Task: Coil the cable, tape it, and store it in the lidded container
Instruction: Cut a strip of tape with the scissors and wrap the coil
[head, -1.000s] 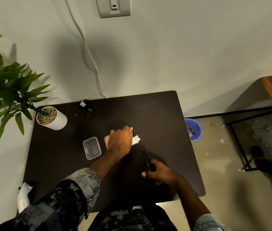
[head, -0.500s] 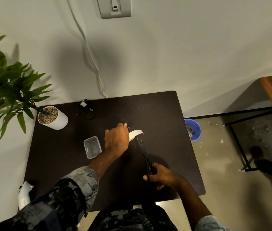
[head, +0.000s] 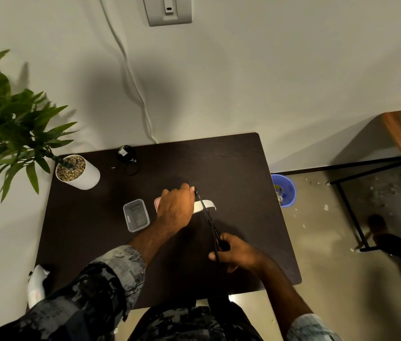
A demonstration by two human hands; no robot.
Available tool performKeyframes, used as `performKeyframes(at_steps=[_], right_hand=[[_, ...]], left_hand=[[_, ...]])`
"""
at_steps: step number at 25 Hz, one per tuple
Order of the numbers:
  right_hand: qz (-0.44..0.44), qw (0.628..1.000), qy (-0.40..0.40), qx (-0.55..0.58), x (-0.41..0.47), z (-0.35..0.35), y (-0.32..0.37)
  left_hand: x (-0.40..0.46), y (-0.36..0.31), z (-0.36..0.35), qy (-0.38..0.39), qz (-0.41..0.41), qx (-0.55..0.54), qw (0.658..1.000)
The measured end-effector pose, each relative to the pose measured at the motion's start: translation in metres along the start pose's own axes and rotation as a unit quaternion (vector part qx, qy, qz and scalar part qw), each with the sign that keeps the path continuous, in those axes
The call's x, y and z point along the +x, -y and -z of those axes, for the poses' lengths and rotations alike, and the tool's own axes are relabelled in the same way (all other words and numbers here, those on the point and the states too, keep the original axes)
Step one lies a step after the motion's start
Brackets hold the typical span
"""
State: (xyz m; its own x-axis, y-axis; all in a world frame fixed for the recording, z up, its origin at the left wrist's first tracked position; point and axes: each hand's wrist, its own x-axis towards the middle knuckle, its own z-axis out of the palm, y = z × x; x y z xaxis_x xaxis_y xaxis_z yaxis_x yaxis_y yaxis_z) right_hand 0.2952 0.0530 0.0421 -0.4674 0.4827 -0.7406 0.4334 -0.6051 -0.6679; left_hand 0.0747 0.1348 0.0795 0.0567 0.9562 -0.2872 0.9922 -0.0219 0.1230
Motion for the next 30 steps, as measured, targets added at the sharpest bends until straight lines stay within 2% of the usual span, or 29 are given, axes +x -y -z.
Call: performKeyframes(at_steps=[10, 15, 19, 22, 23, 25, 27, 30], right_hand=[[0.016, 0.998, -0.063, 0.024, 0.005, -0.002, -0.012], [0.039, 0.991, -0.111, 0.059, 0.007, -0.002, -0.02], [0.025, 0.987, -0.138, 0.081, 0.011, -0.007, -0.024], [-0.009, 0.965, -0.235, 0.113, 0.016, 0.0, -0.03], [-0.024, 0.964, -0.252, 0.083, 0.018, 0.007, -0.033], [-0.056, 0.966, -0.242, -0.071, 0.02, 0.022, -0.039], [-0.099, 0.947, -0.225, -0.208, 0.023, 0.029, -0.041], [-0.157, 0.914, -0.262, -0.266, 0.029, 0.027, -0.035]], left_hand=[[-0.003, -0.01, 0.0, 0.004, -0.013, -0.014, 1.0], [0.001, -0.014, -0.007, 0.007, 0.052, -0.034, 0.998], [0.002, -0.021, -0.007, 0.068, 0.025, 0.086, 0.994], [0.004, -0.017, -0.008, 0.076, 0.029, 0.096, 0.992], [0.004, -0.016, -0.009, 0.065, 0.018, 0.098, 0.993], [0.005, -0.011, -0.012, 0.052, -0.014, 0.097, 0.994], [0.008, -0.011, -0.016, 0.048, -0.02, 0.06, 0.997], [0.013, -0.019, -0.019, 0.057, -0.01, 0.007, 0.998]])
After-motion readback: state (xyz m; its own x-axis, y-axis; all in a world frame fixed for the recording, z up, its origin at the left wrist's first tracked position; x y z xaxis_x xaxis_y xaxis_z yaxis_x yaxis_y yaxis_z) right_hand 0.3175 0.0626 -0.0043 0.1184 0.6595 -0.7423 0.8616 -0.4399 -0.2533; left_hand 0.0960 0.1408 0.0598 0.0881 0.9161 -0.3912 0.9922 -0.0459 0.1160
